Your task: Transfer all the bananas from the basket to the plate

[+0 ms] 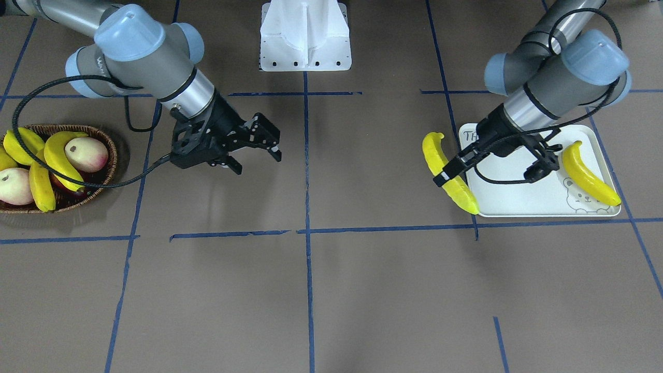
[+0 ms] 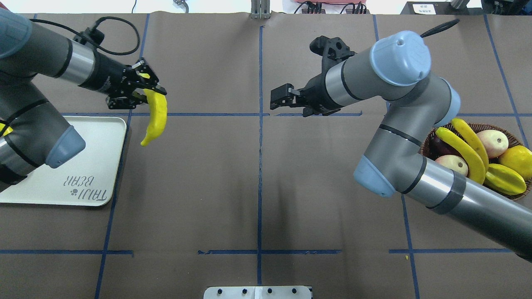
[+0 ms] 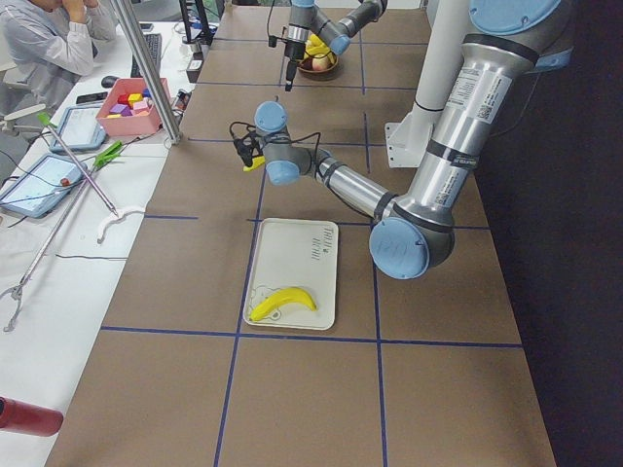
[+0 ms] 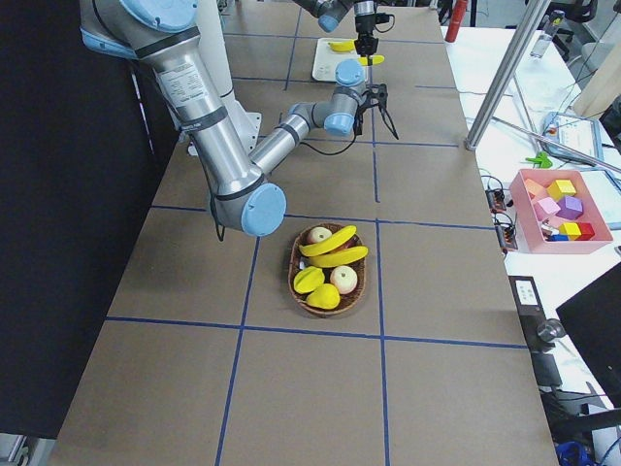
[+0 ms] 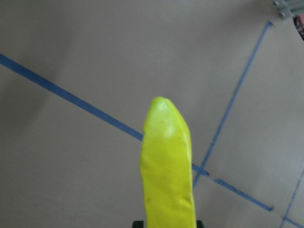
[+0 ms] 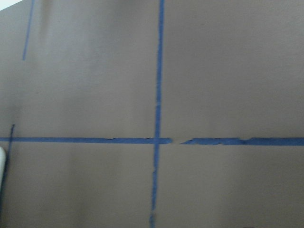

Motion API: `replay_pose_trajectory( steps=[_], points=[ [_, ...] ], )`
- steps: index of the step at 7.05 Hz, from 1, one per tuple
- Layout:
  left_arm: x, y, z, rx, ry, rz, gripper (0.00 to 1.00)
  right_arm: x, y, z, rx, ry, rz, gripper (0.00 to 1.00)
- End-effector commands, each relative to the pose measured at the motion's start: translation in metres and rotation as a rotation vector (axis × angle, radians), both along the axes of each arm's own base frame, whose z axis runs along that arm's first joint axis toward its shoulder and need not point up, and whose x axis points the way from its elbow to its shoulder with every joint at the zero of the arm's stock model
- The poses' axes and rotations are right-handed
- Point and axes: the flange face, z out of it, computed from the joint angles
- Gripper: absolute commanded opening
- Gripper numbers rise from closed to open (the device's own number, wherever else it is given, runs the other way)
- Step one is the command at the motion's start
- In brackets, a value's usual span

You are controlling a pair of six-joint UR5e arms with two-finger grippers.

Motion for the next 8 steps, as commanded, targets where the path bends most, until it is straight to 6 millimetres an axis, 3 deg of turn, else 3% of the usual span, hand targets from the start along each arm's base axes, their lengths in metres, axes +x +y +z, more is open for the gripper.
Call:
replay_pose_trajectory(
  steps=[1, 2, 4, 5, 8],
  points=[
    [-0.051, 0.01, 0.089, -0.103, -0.085, -0.048, 0.03, 0.05, -0.028, 0.046, -0.003, 0.126, -0.039, 0.99],
    [-0.07, 0.025, 0.128, -0.11, -0.134, -0.039, 0.03, 0.082, -0.042, 0.052, -0.021, 0.142, -0.034, 0.99],
    [-0.109, 0.041, 0.199, -0.123, -0.22, -0.041, 0.03, 0.112, -0.051, 0.084, 0.008, 0.205, -0.049, 0.99],
    [-0.125, 0.062, 0.231, -0.097, -0.269, -0.008, 0.04, 0.121, -0.043, 0.091, 0.025, 0.212, -0.055, 0.99],
    [-0.127, 0.053, 0.261, -0.115, -0.356, -0.066, 0.05, 0.126, -0.035, 0.078, 0.047, 0.198, -0.054, 0.99]
  ],
)
